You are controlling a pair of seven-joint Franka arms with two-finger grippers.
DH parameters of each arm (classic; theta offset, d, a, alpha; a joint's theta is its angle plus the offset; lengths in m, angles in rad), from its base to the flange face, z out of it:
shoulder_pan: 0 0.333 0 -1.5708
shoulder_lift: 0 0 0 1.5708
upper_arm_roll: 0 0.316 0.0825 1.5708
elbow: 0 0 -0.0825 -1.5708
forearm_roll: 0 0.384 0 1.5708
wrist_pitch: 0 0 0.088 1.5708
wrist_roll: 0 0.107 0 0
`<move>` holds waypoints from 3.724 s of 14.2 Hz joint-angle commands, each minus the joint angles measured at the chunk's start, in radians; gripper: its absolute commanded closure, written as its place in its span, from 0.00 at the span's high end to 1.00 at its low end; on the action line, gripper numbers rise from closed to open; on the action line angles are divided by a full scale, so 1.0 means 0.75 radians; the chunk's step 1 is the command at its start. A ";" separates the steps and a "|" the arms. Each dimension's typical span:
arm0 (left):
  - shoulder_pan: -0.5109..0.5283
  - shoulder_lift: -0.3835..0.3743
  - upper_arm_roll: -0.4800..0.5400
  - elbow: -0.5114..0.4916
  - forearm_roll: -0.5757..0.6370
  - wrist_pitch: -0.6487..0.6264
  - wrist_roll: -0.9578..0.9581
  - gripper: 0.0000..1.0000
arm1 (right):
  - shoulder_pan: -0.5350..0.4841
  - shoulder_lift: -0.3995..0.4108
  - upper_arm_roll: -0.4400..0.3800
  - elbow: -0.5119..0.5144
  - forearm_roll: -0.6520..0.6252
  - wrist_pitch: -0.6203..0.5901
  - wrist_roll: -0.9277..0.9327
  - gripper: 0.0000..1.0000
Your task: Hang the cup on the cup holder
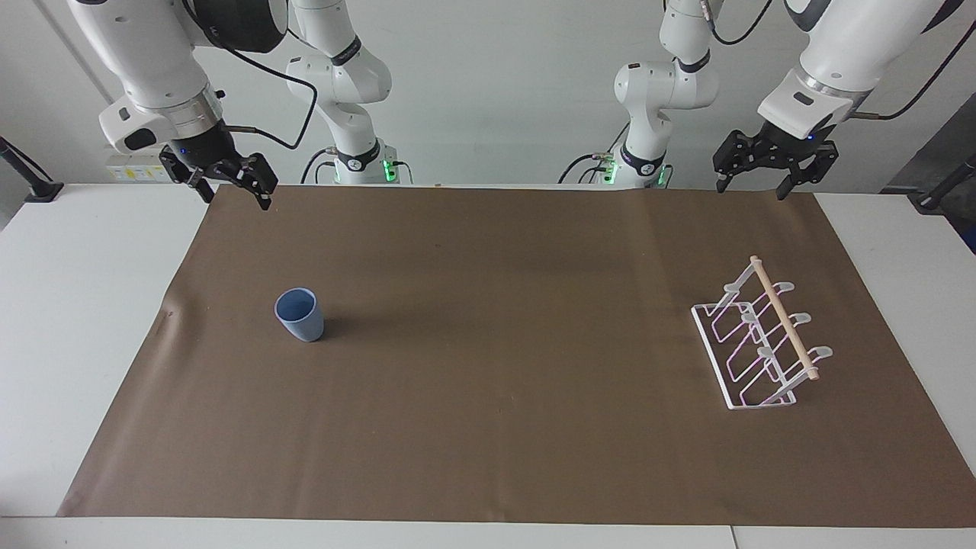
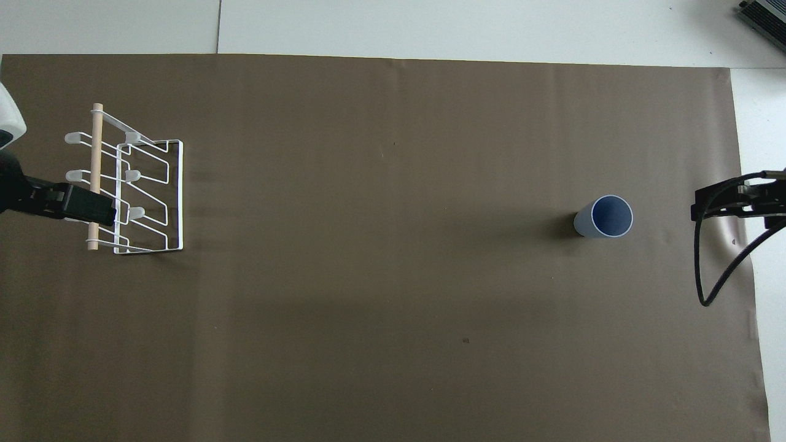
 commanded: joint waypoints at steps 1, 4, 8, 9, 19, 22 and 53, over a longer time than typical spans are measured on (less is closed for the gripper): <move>-0.004 -0.036 -0.002 -0.042 0.026 0.034 -0.006 1.00 | -0.020 -0.008 0.007 0.009 0.033 -0.020 -0.019 1.00; 0.000 -0.036 0.000 -0.044 0.026 0.036 -0.008 1.00 | -0.008 -0.012 0.007 0.000 0.021 -0.005 -0.019 1.00; 0.002 -0.036 0.002 -0.044 0.026 0.030 -0.014 1.00 | -0.008 -0.014 0.009 -0.004 0.023 -0.005 -0.015 1.00; 0.002 -0.036 0.002 -0.044 0.026 0.030 -0.016 1.00 | -0.008 -0.014 0.007 -0.004 0.023 -0.005 -0.017 1.00; 0.004 -0.036 0.004 -0.044 0.026 0.018 -0.016 1.00 | -0.020 -0.018 0.009 -0.004 0.039 -0.022 -0.017 1.00; 0.002 -0.036 0.004 -0.044 0.026 0.018 -0.016 1.00 | -0.020 -0.024 0.009 -0.016 0.039 -0.016 -0.019 1.00; 0.004 -0.036 0.004 -0.044 0.026 0.016 -0.016 1.00 | -0.014 -0.037 0.005 -0.038 0.043 -0.007 -0.111 1.00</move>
